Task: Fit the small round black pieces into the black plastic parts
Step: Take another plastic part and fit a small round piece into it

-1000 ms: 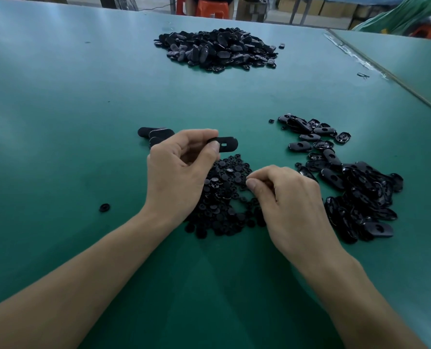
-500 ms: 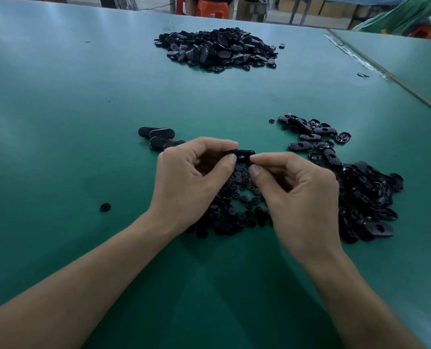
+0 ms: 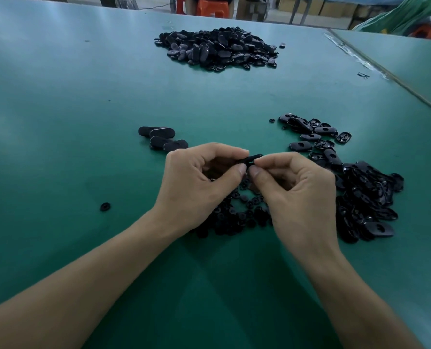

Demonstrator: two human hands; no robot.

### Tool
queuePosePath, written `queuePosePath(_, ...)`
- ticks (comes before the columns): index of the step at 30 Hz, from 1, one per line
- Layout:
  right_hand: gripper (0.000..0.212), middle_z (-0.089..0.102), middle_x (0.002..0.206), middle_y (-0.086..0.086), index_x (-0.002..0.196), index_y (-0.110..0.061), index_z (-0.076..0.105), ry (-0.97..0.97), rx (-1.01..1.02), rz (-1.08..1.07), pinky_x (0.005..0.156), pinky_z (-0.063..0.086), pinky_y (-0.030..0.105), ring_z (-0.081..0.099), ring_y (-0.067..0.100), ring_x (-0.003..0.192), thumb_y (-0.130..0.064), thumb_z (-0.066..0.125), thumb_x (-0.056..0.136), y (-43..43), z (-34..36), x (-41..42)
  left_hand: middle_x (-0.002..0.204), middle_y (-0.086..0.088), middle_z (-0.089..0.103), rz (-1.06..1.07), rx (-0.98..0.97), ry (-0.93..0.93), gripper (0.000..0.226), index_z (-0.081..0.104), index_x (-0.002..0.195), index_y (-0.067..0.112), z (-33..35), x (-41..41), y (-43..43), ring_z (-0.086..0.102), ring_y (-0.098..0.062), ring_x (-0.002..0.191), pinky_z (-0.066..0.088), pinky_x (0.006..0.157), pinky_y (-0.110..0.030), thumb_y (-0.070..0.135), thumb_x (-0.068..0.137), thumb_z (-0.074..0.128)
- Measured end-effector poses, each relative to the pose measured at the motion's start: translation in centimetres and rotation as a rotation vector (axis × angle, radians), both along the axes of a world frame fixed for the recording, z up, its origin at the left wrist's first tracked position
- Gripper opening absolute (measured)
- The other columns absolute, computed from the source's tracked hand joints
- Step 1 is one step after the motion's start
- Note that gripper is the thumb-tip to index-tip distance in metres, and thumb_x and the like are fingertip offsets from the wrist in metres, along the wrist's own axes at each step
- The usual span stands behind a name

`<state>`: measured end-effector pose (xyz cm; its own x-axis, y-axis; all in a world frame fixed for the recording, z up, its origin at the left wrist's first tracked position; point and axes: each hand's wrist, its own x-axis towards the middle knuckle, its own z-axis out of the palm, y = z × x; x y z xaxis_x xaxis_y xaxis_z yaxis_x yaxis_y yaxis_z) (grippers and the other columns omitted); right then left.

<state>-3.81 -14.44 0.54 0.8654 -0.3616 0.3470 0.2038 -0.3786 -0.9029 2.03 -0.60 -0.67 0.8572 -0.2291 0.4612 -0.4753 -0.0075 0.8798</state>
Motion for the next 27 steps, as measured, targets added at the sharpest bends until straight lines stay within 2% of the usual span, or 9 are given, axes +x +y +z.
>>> queuePosePath(4, 0.015, 0.073, 0.074, -0.014, 0.081, -0.027, 0.072, -0.01, -0.023, -0.015, 0.067, 0.053, 0.017, 0.07, 0.005, 0.07, -0.012, 0.077, 0.085, -0.02, -0.14, 0.0, 0.086, 0.006, 0.078, -0.017, 0.007, -0.011, 0.023, 0.074, 0.094, 0.026, 0.07, -0.09, 0.01, 0.075, -0.012, 0.079, 0.058, 0.076, -0.025, 0.006, 0.082, 0.072)
queuePosePath(8, 0.017, 0.072, 0.074, -0.017, 0.081, -0.03, 0.074, -0.047, -0.089, -0.049, 0.063, 0.049, 0.014, 0.068, 0.002, 0.066, -0.014, 0.077, 0.084, 0.04, -0.29, -0.07, 0.087, 0.002, 0.078, -0.026, 0.009, -0.011, 0.023, 0.074, 0.093, 0.024, 0.05, -0.13, 0.01, 0.075, -0.015, 0.08, 0.06, 0.077, -0.029, 0.005, 0.081, 0.071)
queuePosePath(12, 0.014, 0.074, 0.08, -0.013, 0.091, -0.025, 0.079, -0.072, -0.102, -0.053, 0.07, 0.055, 0.024, 0.07, 0.006, 0.072, -0.013, 0.078, 0.084, 0.14, -0.56, -0.17, 0.087, 0.002, 0.078, -0.041, -0.012, 0.024, 0.021, 0.074, 0.091, 0.024, 0.0, 0.1, 0.08, 0.075, -0.016, 0.081, 0.06, 0.078, -0.029, 0.006, 0.081, 0.07)
queuePosePath(16, 0.017, 0.073, 0.085, -0.018, 0.095, -0.022, 0.079, -0.096, -0.182, -0.043, 0.072, 0.052, 0.013, 0.07, 0.0, 0.077, -0.01, 0.078, 0.083, 0.4, -0.51, -0.17, 0.084, 0.009, 0.076, -0.081, -0.051, 0.084, 0.021, 0.072, 0.091, 0.023, 0.02, 0.4, 0.04, 0.072, -0.008, 0.079, 0.055, 0.076, -0.02, 0.005, 0.081, 0.069)
queuePosePath(21, 0.015, 0.075, 0.084, -0.014, 0.094, -0.022, 0.08, -0.068, -0.119, -0.035, 0.075, 0.058, 0.028, 0.071, 0.003, 0.077, -0.011, 0.077, 0.083, 0.38, -0.54, -0.11, 0.085, 0.005, 0.076, -0.12, -0.06, 0.111, 0.018, 0.071, 0.093, 0.019, -0.08, 0.55, 0.1, 0.071, -0.009, 0.081, 0.056, 0.078, -0.022, 0.006, 0.081, 0.069)
queuePosePath(27, 0.019, 0.074, 0.089, -0.014, 0.099, -0.02, 0.079, -0.048, -0.151, 0.011, 0.075, 0.056, 0.021, 0.07, 0.002, 0.081, -0.008, 0.075, 0.084, 0.44, -0.43, -0.16, 0.086, 0.006, 0.076, -0.148, -0.066, 0.121, 0.018, 0.07, 0.095, 0.017, -0.08, 0.77, 0.33, 0.071, -0.008, 0.081, 0.056, 0.077, -0.021, 0.005, 0.081, 0.072)
